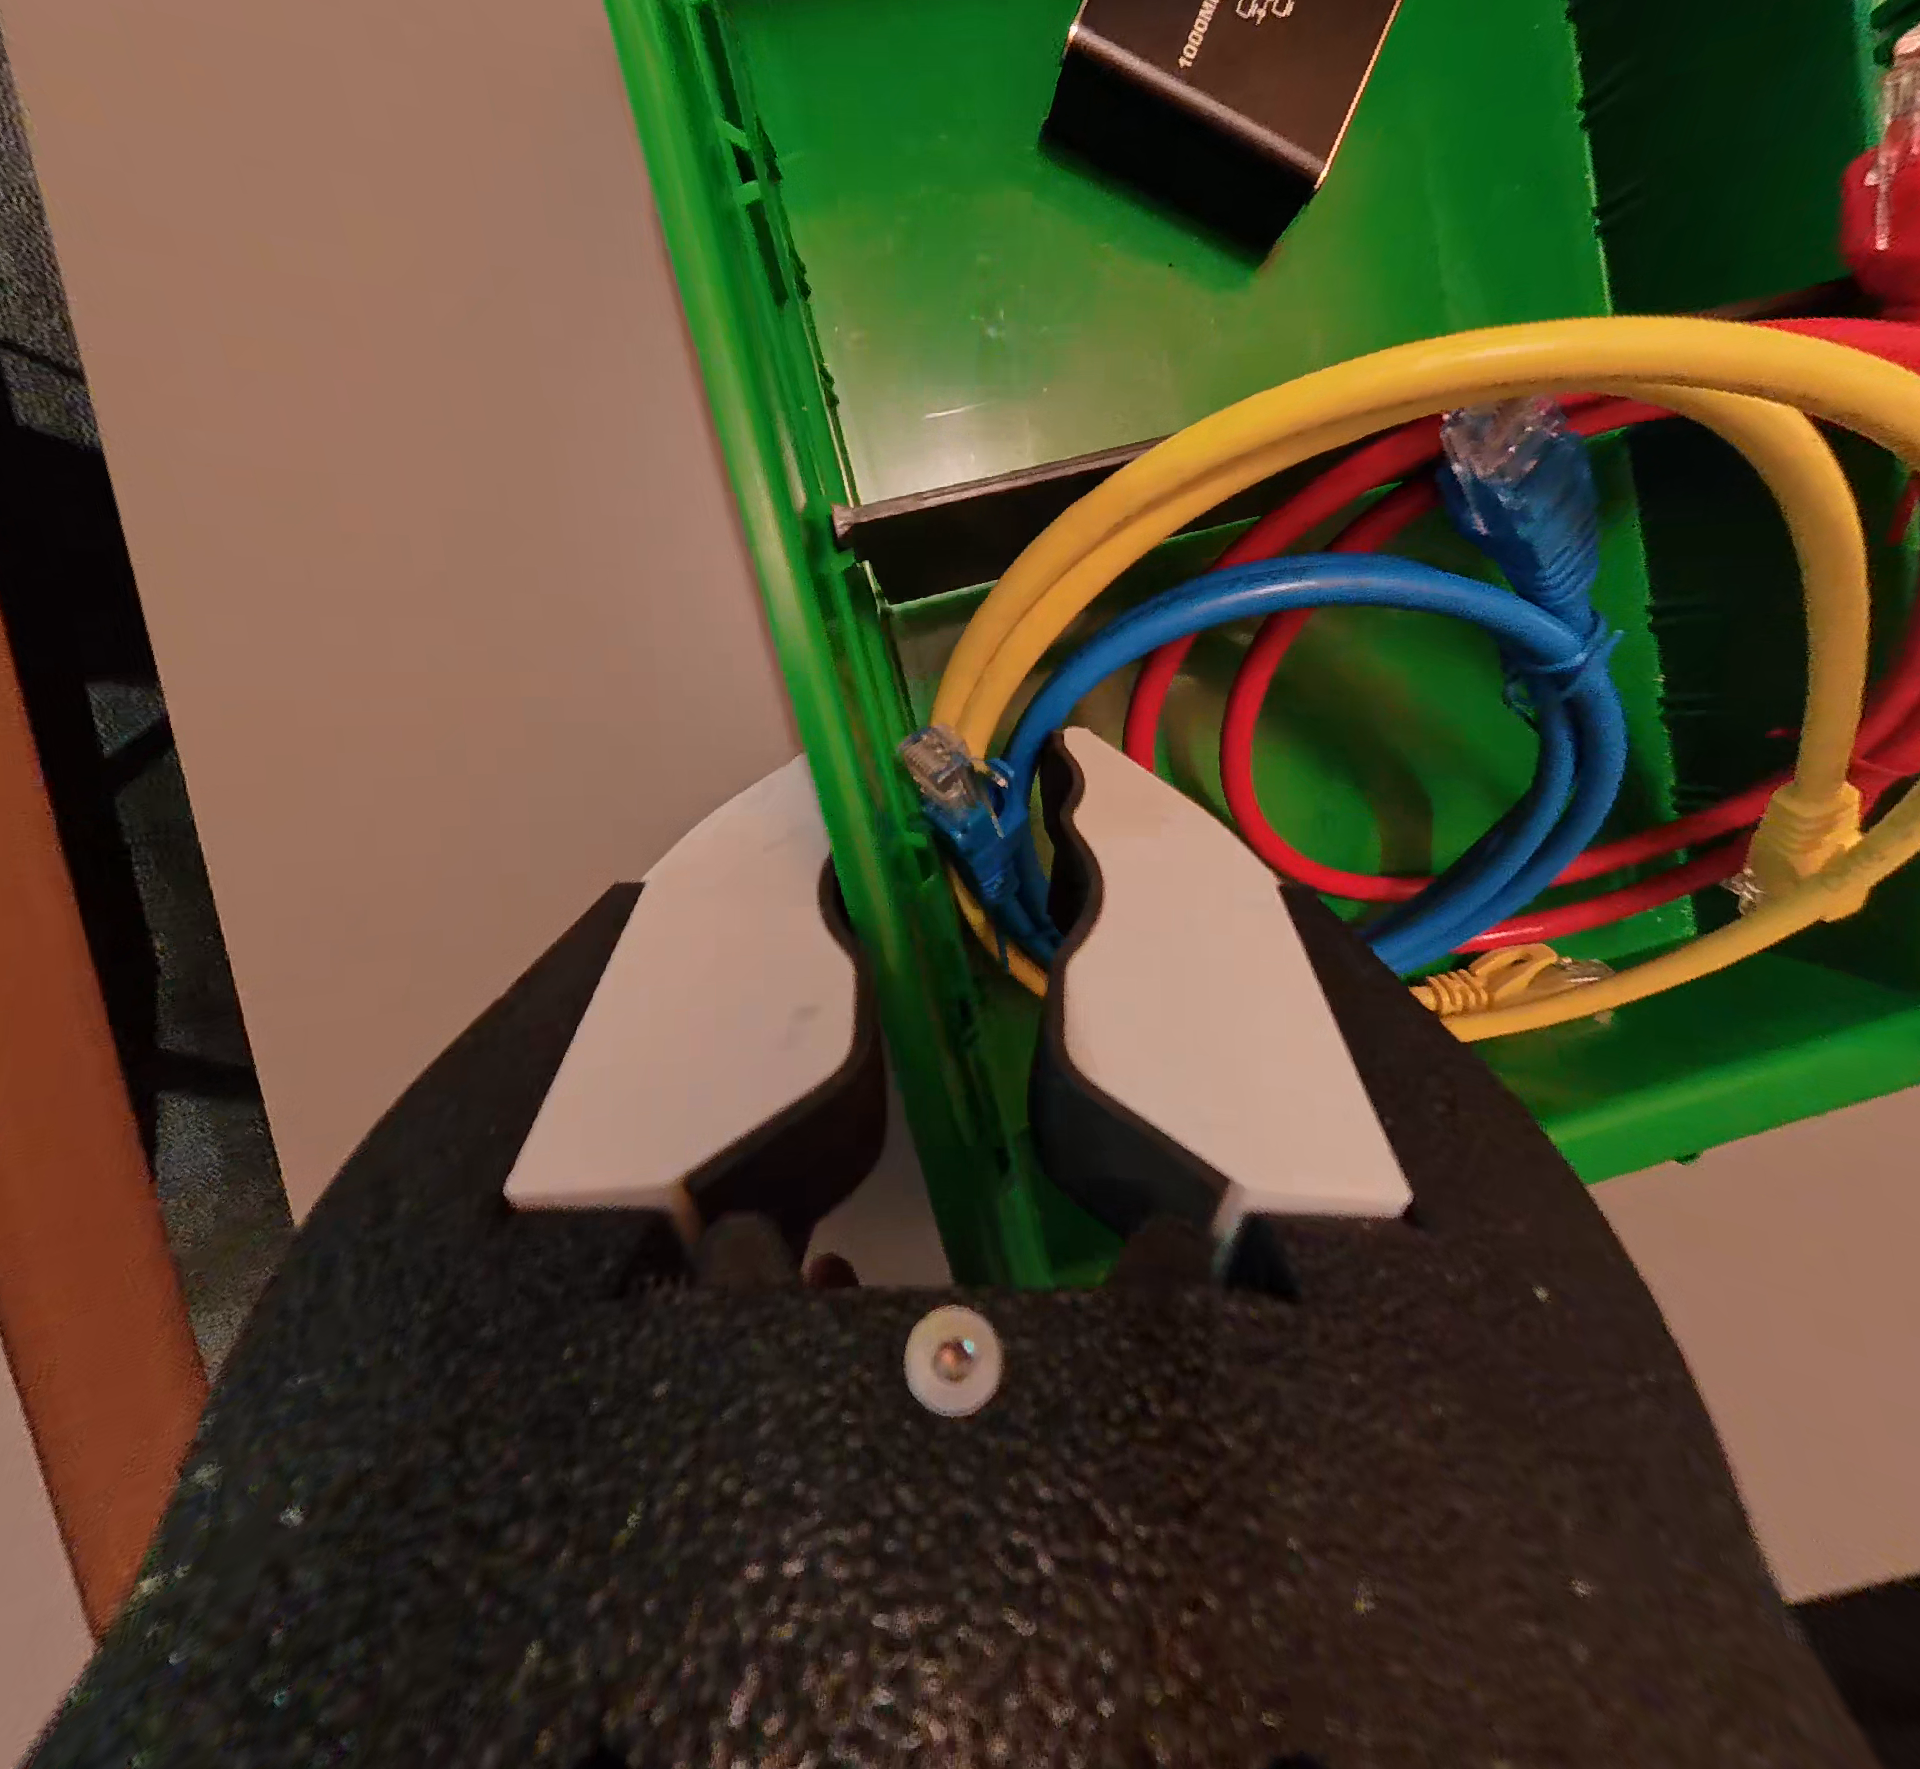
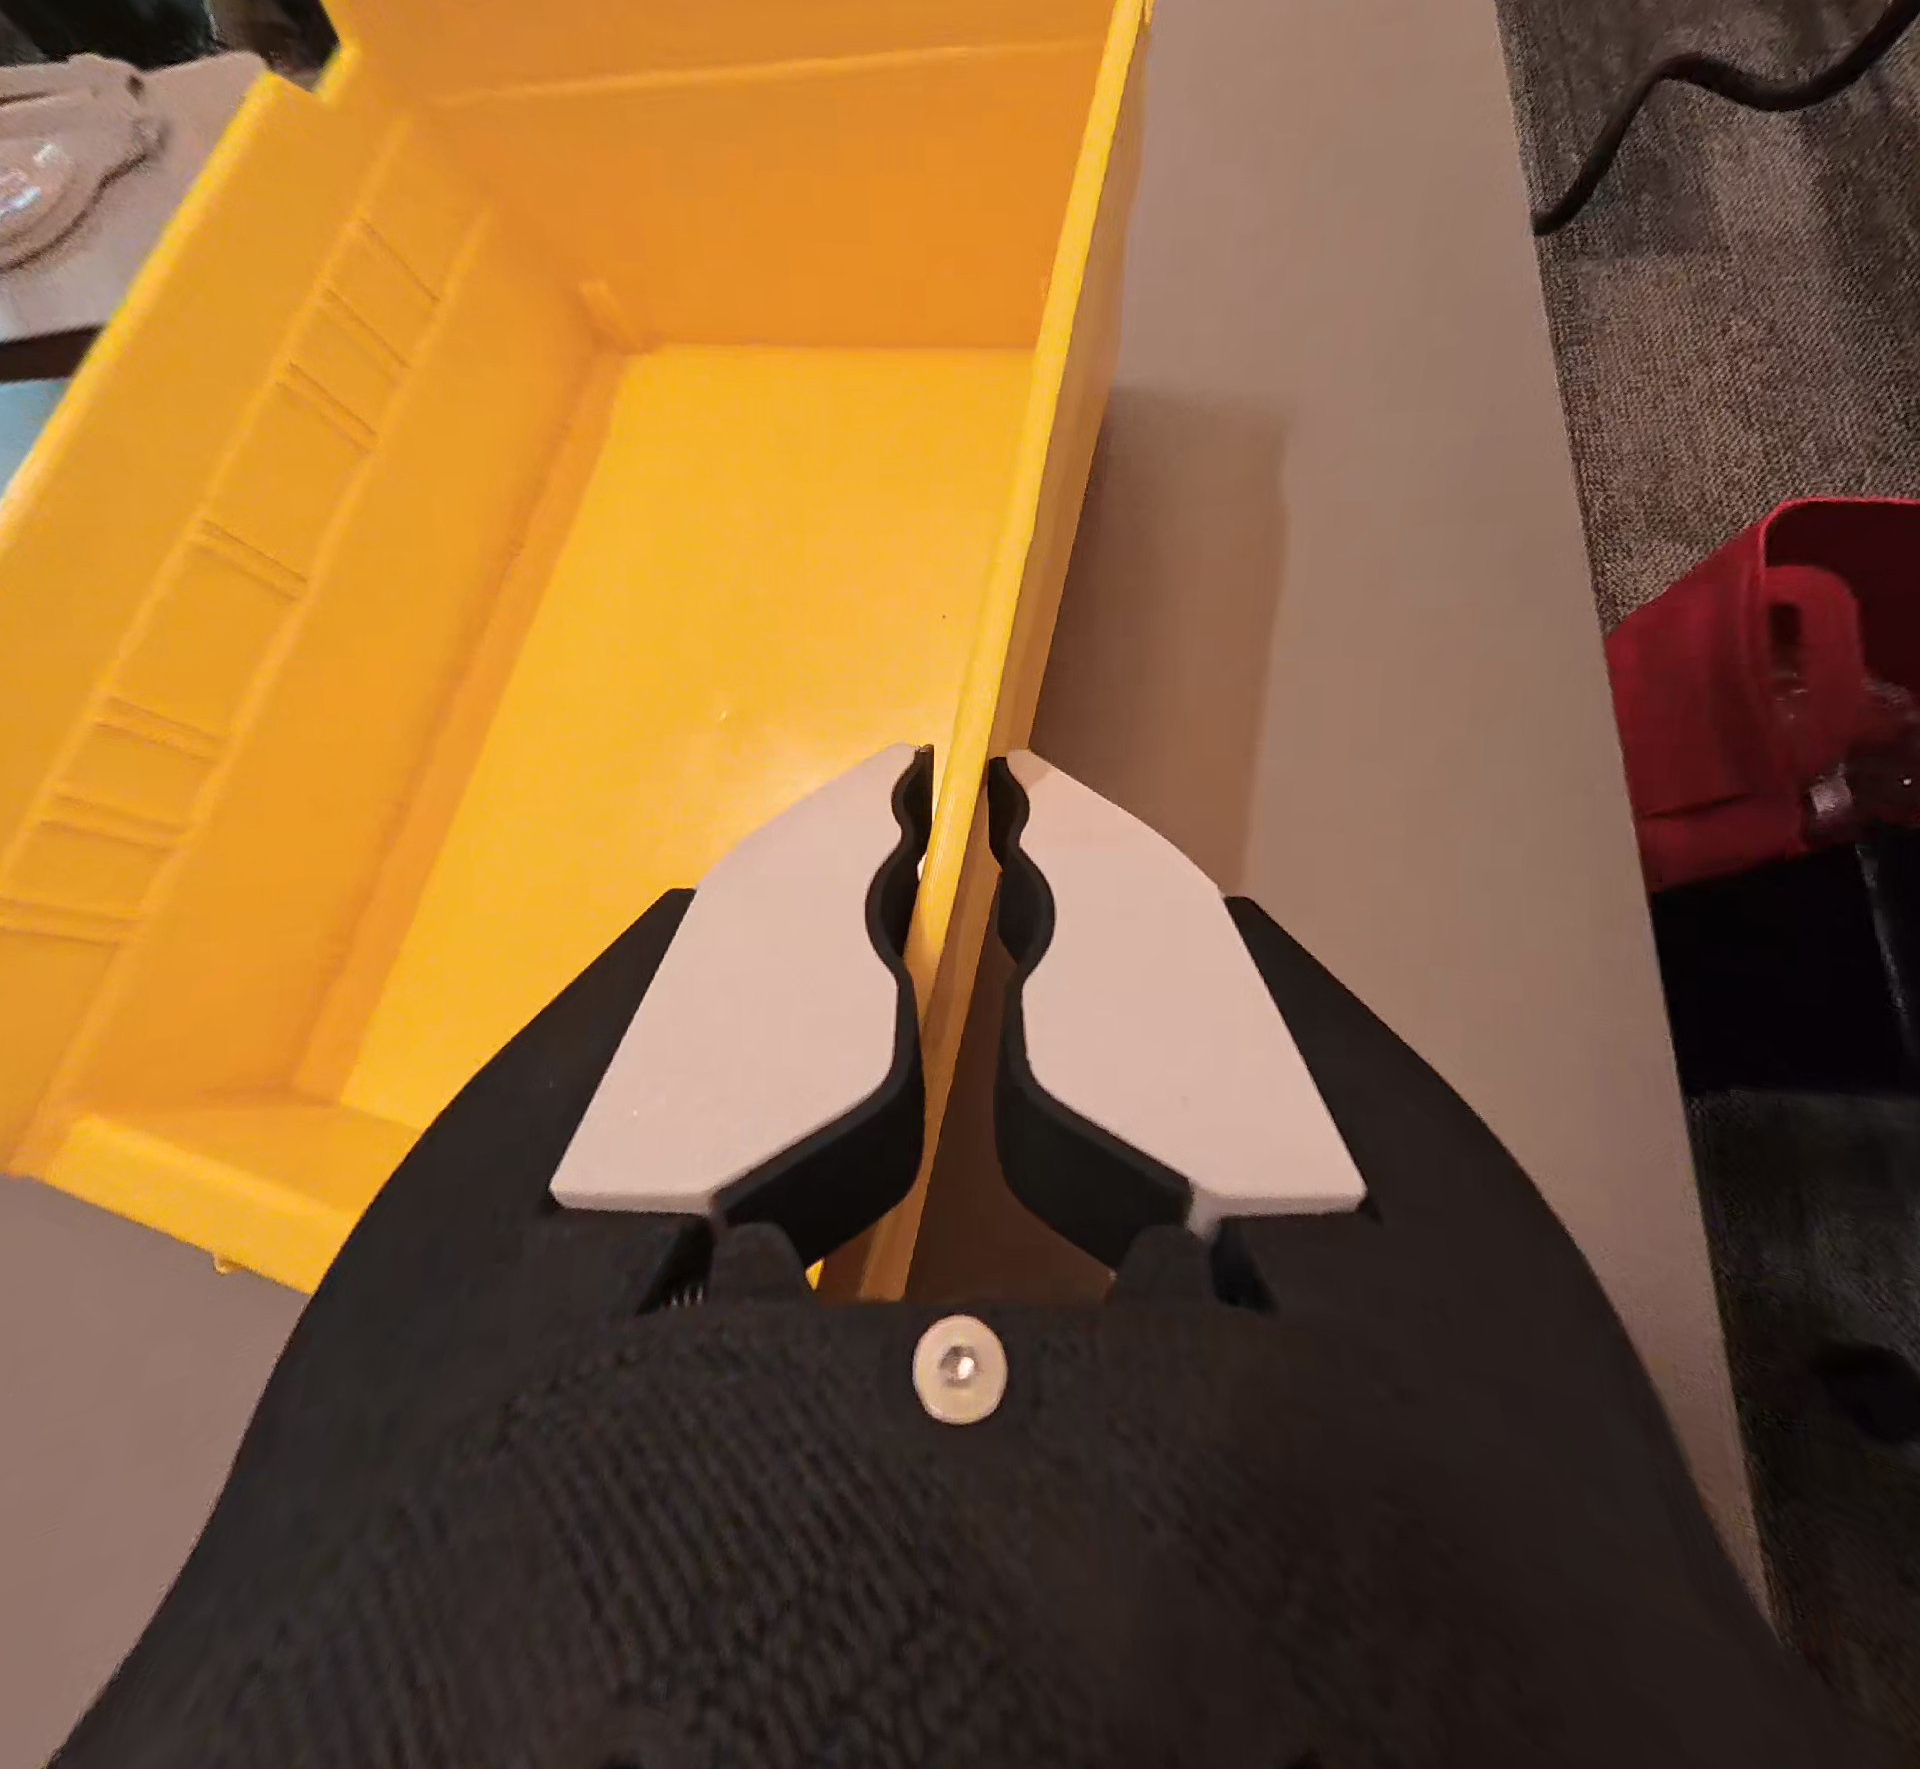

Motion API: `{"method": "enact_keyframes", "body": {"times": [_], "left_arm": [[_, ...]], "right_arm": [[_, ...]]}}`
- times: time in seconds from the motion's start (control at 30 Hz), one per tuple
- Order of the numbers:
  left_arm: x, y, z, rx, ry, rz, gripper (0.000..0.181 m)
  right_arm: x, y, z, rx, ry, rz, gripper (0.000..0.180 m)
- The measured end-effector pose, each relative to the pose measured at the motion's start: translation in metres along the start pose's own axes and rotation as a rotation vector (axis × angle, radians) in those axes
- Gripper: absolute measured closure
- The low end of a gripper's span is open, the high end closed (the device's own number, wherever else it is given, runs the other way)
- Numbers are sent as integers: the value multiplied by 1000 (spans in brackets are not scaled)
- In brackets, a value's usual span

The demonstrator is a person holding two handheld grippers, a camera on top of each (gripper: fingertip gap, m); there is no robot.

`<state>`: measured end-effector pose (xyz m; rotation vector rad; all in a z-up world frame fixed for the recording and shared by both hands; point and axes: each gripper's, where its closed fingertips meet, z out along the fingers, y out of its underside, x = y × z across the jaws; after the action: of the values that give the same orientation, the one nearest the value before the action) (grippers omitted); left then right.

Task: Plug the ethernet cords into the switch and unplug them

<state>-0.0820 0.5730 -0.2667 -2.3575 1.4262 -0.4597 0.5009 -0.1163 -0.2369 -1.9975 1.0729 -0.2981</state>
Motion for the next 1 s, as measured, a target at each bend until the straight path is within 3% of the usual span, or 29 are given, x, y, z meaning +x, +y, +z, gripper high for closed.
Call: {"method": "enact_keyframes", "body": {"times": [0.2, 0.43, 0.6, 0.67, 0.73, 0.83, 1.0], "left_arm": [[2, -48, 25, -11, 16, 41, 151], [1, -58, 28, 28, -13, 136, 145], [-5, -60, 16, 64, -84, 180, 135], [-13, -65, 1, 91, -156, 167, 141], [-12, -77, -19, 151, -185, 121, 140], [27, -106, -42, 274, 0, 22, 118], [87, -155, -39, 216, 212, -100, 116]], "right_arm": [[0, -8, 23, -45, -21, -29, 170], [-7, -14, 26, -5, -61, -49, 165], [-5, -47, -11, 153, 4, -101, 136], [-15, -68, -39, 258, 64, -187, 129], [-57, -89, -62, 378, -5, -221, 106], [-160, -103, -76, 503, -252, -271, 79], [-333, -96, -64, 511, -588, -416, 67]]}}
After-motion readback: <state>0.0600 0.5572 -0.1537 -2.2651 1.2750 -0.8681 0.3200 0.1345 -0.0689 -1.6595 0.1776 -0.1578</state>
